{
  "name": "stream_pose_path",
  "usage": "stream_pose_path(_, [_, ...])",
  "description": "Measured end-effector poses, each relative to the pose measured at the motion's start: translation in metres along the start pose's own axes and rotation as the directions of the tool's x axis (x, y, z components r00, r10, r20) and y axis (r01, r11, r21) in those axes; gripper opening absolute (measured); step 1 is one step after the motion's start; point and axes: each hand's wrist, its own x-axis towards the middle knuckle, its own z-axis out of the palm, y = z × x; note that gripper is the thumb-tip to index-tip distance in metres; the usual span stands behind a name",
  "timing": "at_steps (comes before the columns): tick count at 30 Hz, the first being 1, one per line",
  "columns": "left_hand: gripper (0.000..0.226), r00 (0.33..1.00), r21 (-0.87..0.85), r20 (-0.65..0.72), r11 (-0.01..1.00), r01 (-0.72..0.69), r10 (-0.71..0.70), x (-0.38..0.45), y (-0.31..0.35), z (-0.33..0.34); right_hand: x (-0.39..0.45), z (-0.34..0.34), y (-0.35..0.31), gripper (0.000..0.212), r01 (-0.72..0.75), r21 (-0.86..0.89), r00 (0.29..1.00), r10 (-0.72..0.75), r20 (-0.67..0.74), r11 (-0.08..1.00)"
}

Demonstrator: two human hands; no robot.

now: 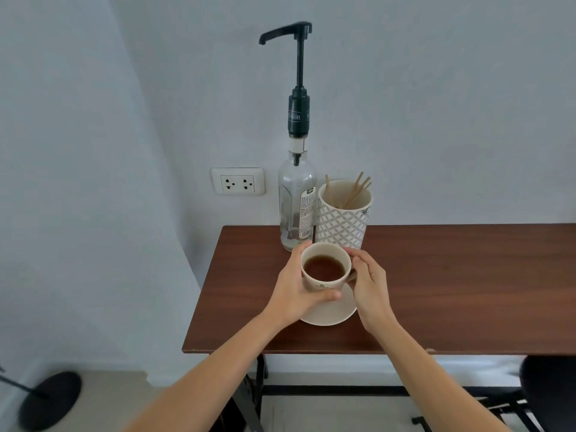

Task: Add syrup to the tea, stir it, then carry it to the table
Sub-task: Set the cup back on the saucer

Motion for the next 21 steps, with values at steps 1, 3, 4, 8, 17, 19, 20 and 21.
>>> stream_pose_path(1, [0.1, 1.0, 0.002, 0.002, 1.0, 0.0, 0.0, -0.001, -0.001, 0.0, 0.0, 0.0, 0.001, 0.038, -0.004, 0.001, 1.0, 0.004, 0.0, 1.0])
stream_pose_path(3, [0.1, 1.0, 0.013, 0.004, 1.0, -0.009, 0.009, -0.002, -0.001, 0.0, -0.001, -0.001, 0.004, 0.038, -0.012, 0.004, 1.0, 0.012, 0.0, 1.0])
stream_pose_path(4, [0.1, 1.0, 0.019, 0.006, 1.0, -0.014, 0.014, -0.003, -0.001, 0.0, -0.001, -0.001, 0.005, 0.038, -0.016, 0.007, 1.0, 0.016, 0.001, 1.0])
stream_pose_path(8, [0.099, 1.0, 0.039, 0.004, 0.999, -0.017, 0.016, -0.004, 0.0, -0.001, 0.0, -0.001, 0.008, 0.037, -0.026, 0.025, 1.0, 0.025, 0.002, 0.999])
stream_pose_path(17, [0.114, 0.999, 0.198, -0.042, 0.98, 0.033, -0.025, -0.009, 0.002, -0.001, 0.018, -0.012, -0.005, 0.021, 0.046, -0.072, 0.996, -0.051, -0.074, 0.996])
stream_pose_path(19, [0.117, 0.997, 0.19, -0.052, 0.98, 0.062, -0.053, -0.01, 0.0, -0.001, 0.04, -0.018, -0.029, 0.016, 0.11, -0.124, 0.973, -0.132, -0.189, 0.986])
stream_pose_path(20, [0.116, 0.997, 0.181, -0.054, 0.981, 0.068, -0.06, -0.011, 0.0, -0.001, 0.053, -0.021, -0.045, 0.018, 0.129, -0.179, 0.957, -0.17, -0.235, 0.975])
stream_pose_path(21, [0.114, 0.996, 0.176, -0.059, 0.982, 0.073, -0.063, -0.012, 0.0, -0.001, 0.067, -0.022, -0.061, 0.023, 0.133, -0.235, 0.946, -0.194, -0.258, 0.963])
